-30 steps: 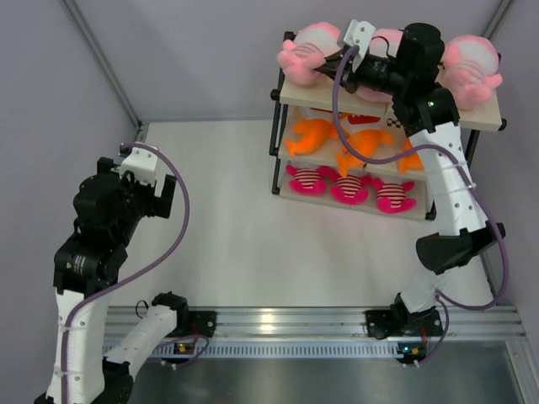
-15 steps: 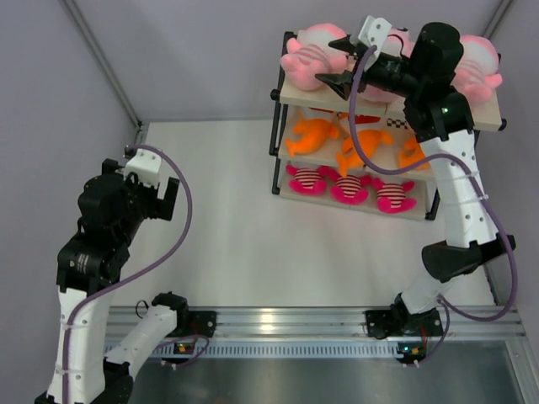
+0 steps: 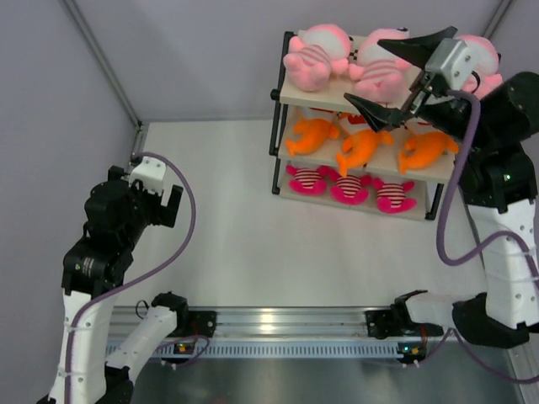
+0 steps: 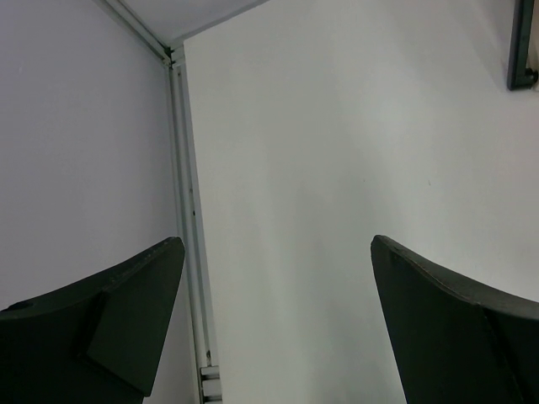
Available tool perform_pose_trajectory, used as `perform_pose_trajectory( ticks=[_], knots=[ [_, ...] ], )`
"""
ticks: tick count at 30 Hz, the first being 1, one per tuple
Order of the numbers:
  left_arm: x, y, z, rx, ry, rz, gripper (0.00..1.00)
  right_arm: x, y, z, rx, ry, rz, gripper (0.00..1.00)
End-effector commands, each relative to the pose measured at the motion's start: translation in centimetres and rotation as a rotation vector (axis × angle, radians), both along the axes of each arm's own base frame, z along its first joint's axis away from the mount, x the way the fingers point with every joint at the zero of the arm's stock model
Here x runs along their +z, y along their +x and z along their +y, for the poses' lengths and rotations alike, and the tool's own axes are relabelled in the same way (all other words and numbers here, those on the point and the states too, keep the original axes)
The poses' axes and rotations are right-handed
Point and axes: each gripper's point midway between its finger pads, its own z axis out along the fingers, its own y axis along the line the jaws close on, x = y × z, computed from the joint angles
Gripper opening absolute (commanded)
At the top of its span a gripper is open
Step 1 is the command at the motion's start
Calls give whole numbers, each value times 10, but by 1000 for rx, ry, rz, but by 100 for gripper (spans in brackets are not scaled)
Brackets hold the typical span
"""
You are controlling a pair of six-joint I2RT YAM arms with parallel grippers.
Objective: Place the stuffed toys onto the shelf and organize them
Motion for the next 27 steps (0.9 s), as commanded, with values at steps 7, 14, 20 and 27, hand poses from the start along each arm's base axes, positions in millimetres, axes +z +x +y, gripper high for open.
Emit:
perform_pose_trajectory(
  ticks=[7,14,20,27],
  knots=[
    [-74,-6,-6,-54,32,136,99,-86,-90,-23,42,99,151,100],
    [-126,-17,-18,-170,55,203,99,-222,-75,-47,-125,222,359,99],
    [-161,-11,-3,-84,89,188,99,-338,-52,-59,-277,231,604,99],
    [-190,-12,0,-47,75,205,99,-372,-26,-74,-429,362,770,99]
  ],
)
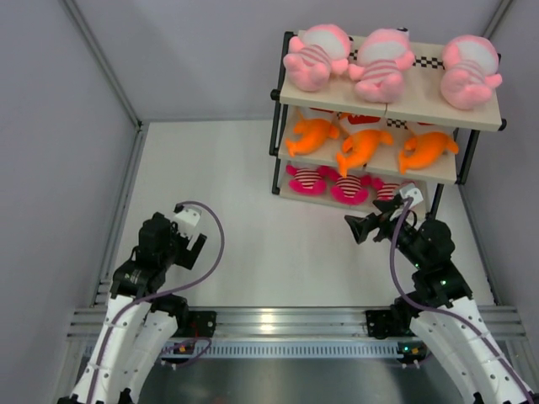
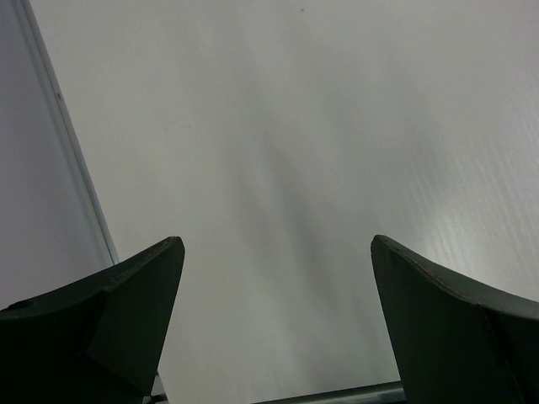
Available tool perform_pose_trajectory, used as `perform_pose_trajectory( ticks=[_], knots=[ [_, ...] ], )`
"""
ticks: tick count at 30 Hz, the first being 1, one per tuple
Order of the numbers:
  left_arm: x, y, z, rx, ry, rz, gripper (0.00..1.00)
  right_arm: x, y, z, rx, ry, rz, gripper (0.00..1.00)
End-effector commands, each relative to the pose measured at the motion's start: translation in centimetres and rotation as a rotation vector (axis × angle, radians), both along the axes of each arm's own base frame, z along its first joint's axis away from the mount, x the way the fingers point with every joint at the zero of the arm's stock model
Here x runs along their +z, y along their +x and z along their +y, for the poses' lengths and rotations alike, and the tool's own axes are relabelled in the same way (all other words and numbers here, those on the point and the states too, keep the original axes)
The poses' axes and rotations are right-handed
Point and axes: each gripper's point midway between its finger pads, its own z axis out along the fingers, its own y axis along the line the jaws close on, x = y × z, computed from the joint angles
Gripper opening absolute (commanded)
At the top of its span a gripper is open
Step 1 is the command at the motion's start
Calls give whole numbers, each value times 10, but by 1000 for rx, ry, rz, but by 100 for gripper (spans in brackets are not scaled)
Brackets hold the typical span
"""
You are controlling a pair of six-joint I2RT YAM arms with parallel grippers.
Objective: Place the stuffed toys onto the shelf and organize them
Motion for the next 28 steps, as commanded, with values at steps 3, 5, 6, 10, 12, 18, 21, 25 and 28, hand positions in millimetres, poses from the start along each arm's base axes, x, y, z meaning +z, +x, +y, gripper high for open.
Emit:
perform_pose_trajectory(
  ticks=[3,5,6,10,12,18,21,25,28],
  knots=[
    [11,12,1,20,-17,-118,99,-9,19,-14,-159,156,-12,99],
    [6,10,-1,-1,-13,-114,99,-20,22,-24,-229,192,-26,99],
    [3,10,0,0,-10,-113,99,-22,23,-28,-251,198,-34,99],
    [0,11,6,35,2,-113,99,-28,25,-45,-336,201,-81,99],
    [0,11,7,40,4,-115,99,-33,25,-47,-342,181,-87,99],
    [-6,10,9,43,7,-94,99,-50,27,-45,-328,139,-84,99],
    [-10,10,10,46,13,-82,99,-49,29,-42,-315,149,-90,99],
    [-11,10,12,51,14,-74,99,-48,32,-38,-303,146,-84,99],
    [-11,10,12,54,14,-76,99,-51,33,-33,-282,149,-71,99]
  ],
)
